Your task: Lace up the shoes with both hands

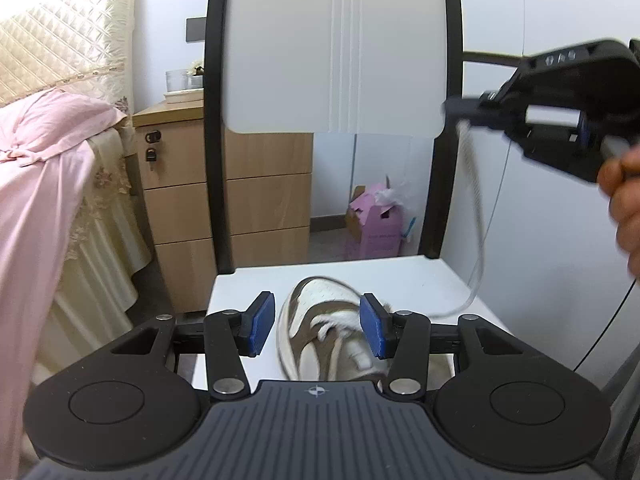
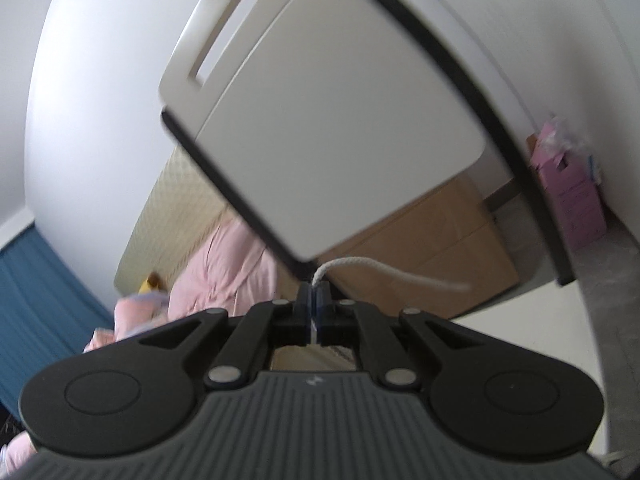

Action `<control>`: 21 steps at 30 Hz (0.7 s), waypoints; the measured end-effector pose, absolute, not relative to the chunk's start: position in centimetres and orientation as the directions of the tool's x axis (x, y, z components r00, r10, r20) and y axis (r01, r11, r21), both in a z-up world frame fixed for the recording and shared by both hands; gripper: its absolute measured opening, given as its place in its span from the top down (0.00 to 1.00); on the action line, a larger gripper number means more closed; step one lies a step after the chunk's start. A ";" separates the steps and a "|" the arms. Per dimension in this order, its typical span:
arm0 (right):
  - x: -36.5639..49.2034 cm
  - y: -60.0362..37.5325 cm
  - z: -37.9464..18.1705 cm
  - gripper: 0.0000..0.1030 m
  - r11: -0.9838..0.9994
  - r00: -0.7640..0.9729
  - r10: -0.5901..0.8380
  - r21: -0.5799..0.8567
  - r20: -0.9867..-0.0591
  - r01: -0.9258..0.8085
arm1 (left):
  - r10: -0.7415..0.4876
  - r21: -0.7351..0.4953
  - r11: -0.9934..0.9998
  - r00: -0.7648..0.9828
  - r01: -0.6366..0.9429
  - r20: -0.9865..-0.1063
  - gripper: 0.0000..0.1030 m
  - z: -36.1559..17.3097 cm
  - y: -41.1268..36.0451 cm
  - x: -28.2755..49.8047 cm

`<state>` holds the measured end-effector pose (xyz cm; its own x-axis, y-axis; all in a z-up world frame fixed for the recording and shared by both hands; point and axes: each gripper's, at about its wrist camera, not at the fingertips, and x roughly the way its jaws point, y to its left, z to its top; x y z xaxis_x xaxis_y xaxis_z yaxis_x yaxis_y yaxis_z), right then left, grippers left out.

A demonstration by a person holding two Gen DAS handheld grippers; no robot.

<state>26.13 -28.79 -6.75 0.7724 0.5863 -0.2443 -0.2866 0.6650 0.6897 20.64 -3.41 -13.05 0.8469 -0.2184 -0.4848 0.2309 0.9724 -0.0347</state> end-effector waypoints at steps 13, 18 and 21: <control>26.6 -24.6 -9.6 0.97 0.630 0.650 0.690 0.707 -0.319 -0.321 | -0.378 -0.085 0.922 0.834 0.377 -0.401 0.53 -12.6 -5.0 20.5; 26.4 -24.3 -10.0 0.97 0.591 0.612 0.727 0.738 -0.311 -0.327 | -0.423 -0.118 0.905 0.831 0.410 -0.361 0.57 -12.5 -5.1 20.2; 26.3 -23.9 -9.9 0.97 0.578 0.595 0.743 0.742 -0.306 -0.339 | -0.422 -0.129 0.906 0.833 0.404 -0.358 0.68 -12.6 -5.1 20.3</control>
<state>26.27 -23.91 -9.90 0.5951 0.7429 -0.3065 -0.3390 0.5779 0.7424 20.35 -5.06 -12.60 0.8327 -0.4225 -0.3578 0.4039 0.9056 -0.1294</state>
